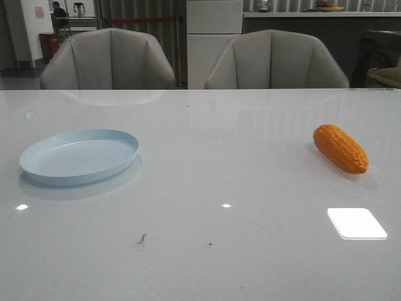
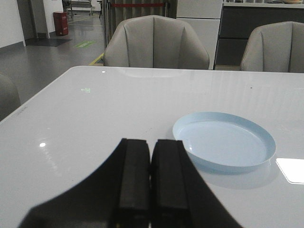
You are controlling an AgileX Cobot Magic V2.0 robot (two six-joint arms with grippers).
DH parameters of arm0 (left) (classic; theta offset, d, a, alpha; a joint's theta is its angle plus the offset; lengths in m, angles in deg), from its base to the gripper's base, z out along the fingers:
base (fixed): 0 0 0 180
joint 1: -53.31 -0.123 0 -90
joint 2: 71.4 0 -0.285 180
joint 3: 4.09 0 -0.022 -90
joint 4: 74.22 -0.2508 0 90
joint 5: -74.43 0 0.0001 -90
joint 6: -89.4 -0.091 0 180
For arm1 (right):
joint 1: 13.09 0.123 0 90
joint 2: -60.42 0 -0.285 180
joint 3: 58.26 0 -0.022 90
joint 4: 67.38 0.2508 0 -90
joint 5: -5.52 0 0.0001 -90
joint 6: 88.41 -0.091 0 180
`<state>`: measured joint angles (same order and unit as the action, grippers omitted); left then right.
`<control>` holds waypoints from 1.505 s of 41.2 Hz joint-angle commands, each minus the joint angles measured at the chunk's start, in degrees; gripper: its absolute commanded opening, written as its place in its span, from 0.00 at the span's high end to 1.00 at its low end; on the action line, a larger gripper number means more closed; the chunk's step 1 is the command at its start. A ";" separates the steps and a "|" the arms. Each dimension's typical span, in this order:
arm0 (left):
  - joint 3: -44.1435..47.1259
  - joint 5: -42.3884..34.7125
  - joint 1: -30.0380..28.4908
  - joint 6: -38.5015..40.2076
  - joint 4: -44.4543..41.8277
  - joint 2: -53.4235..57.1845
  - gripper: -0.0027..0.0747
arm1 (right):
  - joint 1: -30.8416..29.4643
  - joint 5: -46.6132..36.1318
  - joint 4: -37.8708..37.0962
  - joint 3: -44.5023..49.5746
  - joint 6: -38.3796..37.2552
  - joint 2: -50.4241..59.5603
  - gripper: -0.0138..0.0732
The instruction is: Place corn on plate with both arms
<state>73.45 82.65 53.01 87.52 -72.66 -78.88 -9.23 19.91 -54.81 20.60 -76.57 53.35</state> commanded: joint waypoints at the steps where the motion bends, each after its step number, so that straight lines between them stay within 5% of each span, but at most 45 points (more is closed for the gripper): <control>1: 2.25 -5.39 -0.06 0.37 0.11 0.97 0.84 | -0.06 -4.82 0.40 -1.24 0.36 1.20 0.81; 36: 2.25 -5.87 -0.06 0.37 0.11 0.97 0.84 | -0.06 -9.28 0.40 -1.24 0.36 1.20 0.81; 48: 0.94 -18.75 -0.06 0.37 0.22 0.97 0.84 | -0.06 -20.97 0.47 -1.55 0.36 1.20 0.81; 62: -10.52 -18.72 -0.06 0.37 -5.14 -0.08 0.84 | -0.06 -15.22 0.47 -17.26 0.36 -1.15 0.81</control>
<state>67.24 69.23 53.01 87.52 -75.72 -78.88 -9.23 7.55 -54.68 9.31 -76.57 53.35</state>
